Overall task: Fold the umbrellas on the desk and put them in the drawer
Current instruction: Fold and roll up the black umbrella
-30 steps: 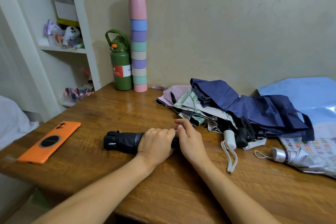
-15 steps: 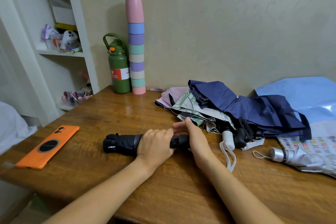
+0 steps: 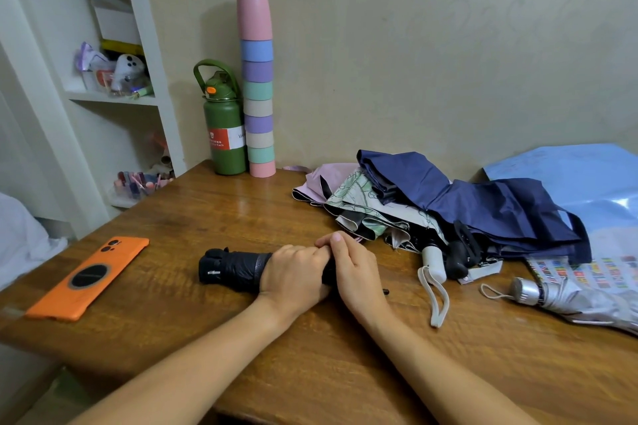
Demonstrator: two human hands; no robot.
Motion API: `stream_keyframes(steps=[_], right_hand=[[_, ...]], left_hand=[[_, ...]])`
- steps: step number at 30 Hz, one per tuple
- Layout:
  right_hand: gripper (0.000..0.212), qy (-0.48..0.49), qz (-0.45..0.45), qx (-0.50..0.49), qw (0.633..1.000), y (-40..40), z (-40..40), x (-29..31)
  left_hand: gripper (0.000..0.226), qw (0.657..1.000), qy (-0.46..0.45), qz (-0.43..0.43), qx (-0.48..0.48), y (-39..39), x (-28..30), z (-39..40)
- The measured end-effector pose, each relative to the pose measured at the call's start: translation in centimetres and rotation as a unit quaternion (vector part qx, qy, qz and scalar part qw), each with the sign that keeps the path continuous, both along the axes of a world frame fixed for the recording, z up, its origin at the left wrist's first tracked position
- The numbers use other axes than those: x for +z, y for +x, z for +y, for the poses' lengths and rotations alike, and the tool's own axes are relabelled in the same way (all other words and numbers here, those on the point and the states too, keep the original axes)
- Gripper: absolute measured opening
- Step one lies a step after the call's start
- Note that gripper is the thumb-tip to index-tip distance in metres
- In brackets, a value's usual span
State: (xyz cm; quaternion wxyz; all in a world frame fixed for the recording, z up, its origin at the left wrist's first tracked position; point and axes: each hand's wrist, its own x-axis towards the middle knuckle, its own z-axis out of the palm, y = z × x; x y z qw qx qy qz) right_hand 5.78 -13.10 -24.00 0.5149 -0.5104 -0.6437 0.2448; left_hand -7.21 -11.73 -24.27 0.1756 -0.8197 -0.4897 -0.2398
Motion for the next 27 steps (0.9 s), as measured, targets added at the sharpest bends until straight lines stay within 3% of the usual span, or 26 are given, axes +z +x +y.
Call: stream_keyframes(steps=[8,12,18,22,27], right_hand=[[0.037,-0.054,-0.069,0.043,0.995,1.2,-0.1,0.3],[0.04,-0.022,-0.093,0.034,0.995,1.7,-0.3,0.6],[0.034,-0.001,-0.11,0.013,0.994,2.1,0.2,0.7],[0.03,0.001,-0.12,-0.007,0.993,3.2,0.6,1.2],[0.026,0.023,-0.168,0.023,0.985,4.0,0.8,0.8]], left_hand=[[0.037,1.0,0.011,-0.009,-0.027,-0.1,-0.8,0.1],[0.04,0.998,-0.001,-0.011,-0.061,-0.6,-0.6,0.1],[0.068,0.97,-0.161,0.054,-0.172,-3.5,3.1,0.7],[0.059,0.97,-0.206,0.006,-0.126,-7.7,3.7,0.7],[0.056,0.975,-0.202,0.035,-0.082,-11.5,2.0,0.7]])
